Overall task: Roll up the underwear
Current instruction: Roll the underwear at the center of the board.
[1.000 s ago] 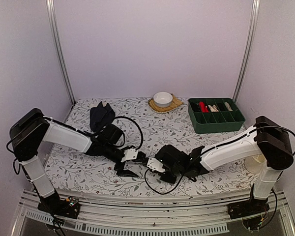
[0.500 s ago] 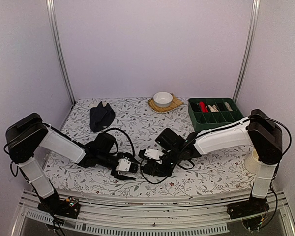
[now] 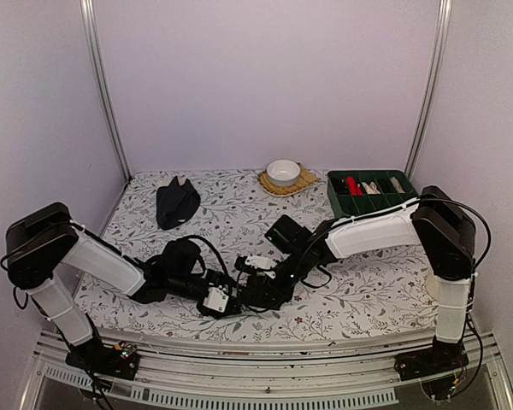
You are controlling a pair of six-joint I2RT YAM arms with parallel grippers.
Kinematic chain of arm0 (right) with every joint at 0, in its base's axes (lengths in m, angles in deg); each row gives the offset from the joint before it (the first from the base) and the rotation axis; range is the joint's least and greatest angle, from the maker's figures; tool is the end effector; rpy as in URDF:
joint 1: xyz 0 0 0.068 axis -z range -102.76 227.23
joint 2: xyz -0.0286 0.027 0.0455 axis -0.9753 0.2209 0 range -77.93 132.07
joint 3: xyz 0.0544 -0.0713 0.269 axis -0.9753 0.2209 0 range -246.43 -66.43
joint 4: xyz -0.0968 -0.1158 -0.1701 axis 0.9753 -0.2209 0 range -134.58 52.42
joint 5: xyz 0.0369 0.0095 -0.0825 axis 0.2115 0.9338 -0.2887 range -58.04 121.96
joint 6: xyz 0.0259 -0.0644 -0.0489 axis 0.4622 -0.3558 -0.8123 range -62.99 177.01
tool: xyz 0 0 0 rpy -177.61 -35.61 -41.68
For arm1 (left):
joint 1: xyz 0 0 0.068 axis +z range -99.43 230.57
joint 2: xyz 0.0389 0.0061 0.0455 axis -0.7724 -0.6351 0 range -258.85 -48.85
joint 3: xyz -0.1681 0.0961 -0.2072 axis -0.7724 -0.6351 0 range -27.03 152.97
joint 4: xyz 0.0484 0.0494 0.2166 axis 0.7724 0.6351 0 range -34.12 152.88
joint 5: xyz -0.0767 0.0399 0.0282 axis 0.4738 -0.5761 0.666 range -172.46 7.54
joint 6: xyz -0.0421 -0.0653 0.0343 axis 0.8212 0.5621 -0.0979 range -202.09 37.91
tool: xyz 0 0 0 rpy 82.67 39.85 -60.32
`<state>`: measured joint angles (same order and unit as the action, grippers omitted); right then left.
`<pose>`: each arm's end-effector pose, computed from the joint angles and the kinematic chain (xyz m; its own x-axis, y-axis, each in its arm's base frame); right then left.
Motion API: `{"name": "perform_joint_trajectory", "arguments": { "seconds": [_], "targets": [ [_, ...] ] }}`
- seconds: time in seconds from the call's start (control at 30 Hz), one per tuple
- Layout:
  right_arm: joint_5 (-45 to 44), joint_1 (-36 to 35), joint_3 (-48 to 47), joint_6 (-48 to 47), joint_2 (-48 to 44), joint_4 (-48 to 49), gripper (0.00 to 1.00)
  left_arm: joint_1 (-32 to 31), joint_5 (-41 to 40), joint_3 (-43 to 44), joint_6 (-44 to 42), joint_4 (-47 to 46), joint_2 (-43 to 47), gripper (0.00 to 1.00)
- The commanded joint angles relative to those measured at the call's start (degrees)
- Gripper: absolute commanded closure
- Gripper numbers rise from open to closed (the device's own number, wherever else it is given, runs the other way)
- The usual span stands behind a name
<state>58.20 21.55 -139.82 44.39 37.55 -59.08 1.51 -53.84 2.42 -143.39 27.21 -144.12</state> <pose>0.1958 0.3455 0.1405 -0.3066 -0.7969 -0.5206 -0.9415 0.1733 0.2891 0.1673 -0.2474 0.1378 0.6111 0.4706 -0.6365 0.7856 -0.2624 0.5603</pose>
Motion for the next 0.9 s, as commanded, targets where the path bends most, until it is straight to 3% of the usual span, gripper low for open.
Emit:
{"name": "perform_joint_trajectory", "arguments": {
  "seconds": [0.0,0.23,0.43,0.5,0.57,0.8,0.87],
  "targets": [
    [2.4,-0.4,-0.2,0.9,3.5,-6.7,0.77,-1.7,-4.1,-1.2,-1.5,-4.9,-1.6,0.40],
    [2.5,-0.4,-0.8,0.9,4.0,-7.1,0.77,-2.8,-5.8,-1.3,-2.8,-7.3,-3.4,0.40],
    [2.3,-0.4,-1.5,1.0,4.8,-7.7,0.76,-3.6,-8.3,-0.8,-3.4,-7.5,-5.6,0.46],
    [2.1,-0.4,-2.0,0.9,5.0,-8.1,0.76,-3.9,-9.0,-0.5,-3.3,-7.5,-6.1,0.53],
    [2.0,-0.4,-2.4,0.9,5.1,-8.4,0.76,-4.1,-10.0,0.1,-2.8,-7.1,-6.8,0.65],
    [0.8,-0.4,-2.3,1.4,4.0,-9.1,0.75,-4.3,-10.3,1.6,-0.5,-6.4,-8.4,0.76],
    [0.4,-0.4,-2.0,1.7,3.2,-9.3,0.75,-4.4,-9.9,1.9,0.0,-5.9,-8.5,0.84]
  ]
}}
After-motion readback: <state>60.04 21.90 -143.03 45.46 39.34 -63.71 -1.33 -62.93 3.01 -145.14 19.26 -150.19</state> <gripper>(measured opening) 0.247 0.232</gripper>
